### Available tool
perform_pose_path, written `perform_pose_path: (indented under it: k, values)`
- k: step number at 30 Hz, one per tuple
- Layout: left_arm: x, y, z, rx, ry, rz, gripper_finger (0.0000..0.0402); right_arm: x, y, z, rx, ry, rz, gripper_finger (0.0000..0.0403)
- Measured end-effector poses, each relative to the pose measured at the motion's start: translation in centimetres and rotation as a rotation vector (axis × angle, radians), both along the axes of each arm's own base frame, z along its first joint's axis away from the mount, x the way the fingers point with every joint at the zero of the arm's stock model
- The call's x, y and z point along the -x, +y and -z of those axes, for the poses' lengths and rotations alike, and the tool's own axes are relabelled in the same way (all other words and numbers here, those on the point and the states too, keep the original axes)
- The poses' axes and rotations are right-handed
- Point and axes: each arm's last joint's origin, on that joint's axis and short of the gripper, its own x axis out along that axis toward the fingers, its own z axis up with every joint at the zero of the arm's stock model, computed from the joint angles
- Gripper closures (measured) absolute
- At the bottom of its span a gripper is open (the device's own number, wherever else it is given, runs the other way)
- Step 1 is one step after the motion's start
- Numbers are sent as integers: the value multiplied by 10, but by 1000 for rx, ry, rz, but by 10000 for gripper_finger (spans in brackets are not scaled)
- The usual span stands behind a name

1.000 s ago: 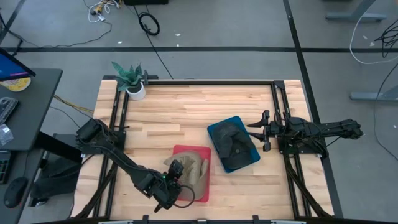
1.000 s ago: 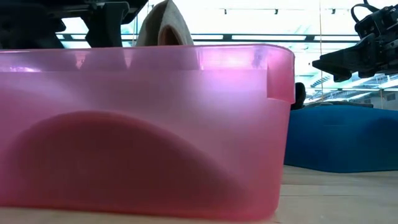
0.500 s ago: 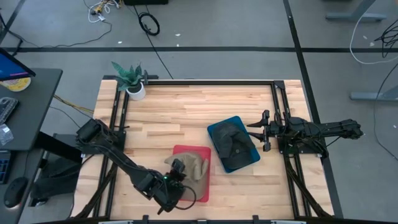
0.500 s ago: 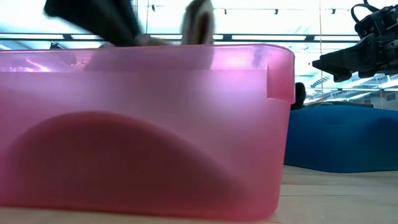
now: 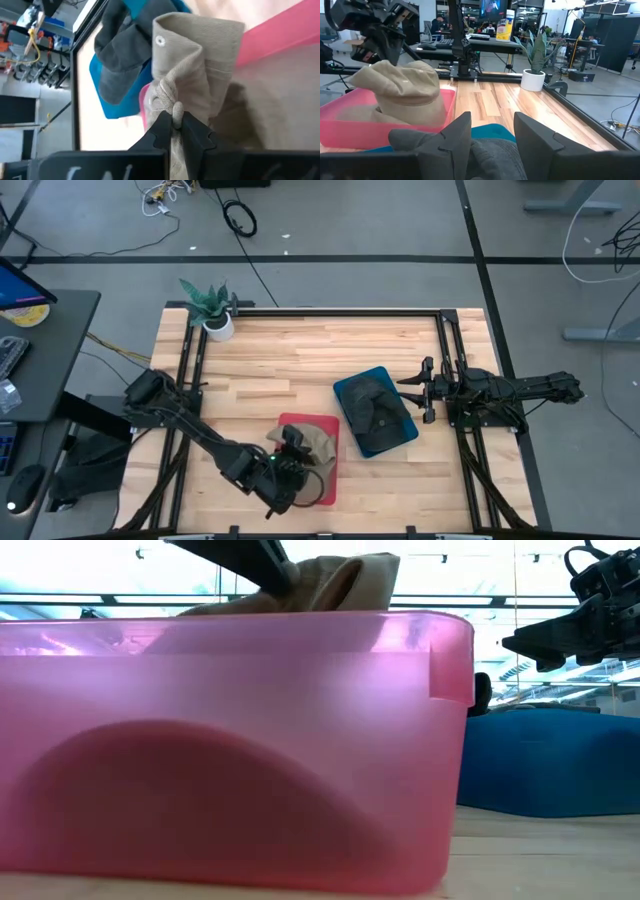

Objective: Pick & Place hat
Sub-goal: Adjust the brown cap in the red bin

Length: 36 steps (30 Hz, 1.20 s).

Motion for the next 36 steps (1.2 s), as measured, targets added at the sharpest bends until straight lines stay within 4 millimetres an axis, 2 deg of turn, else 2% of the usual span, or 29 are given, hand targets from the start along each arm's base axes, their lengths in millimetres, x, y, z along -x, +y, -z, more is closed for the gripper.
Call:
perform_pose_path:
  k: [15, 22, 36]
  values:
    - [-18, 35, -4, -166, -27, -120, 380, 0, 0, 0, 0, 0, 0, 247]
    - [-19, 49, -21, -177, -77, -160, 381, 0, 0, 0, 0, -1, 0, 247]
    - [-29, 68, -31, -181, -142, -234, 379, 0, 0, 0, 0, -1, 0, 247]
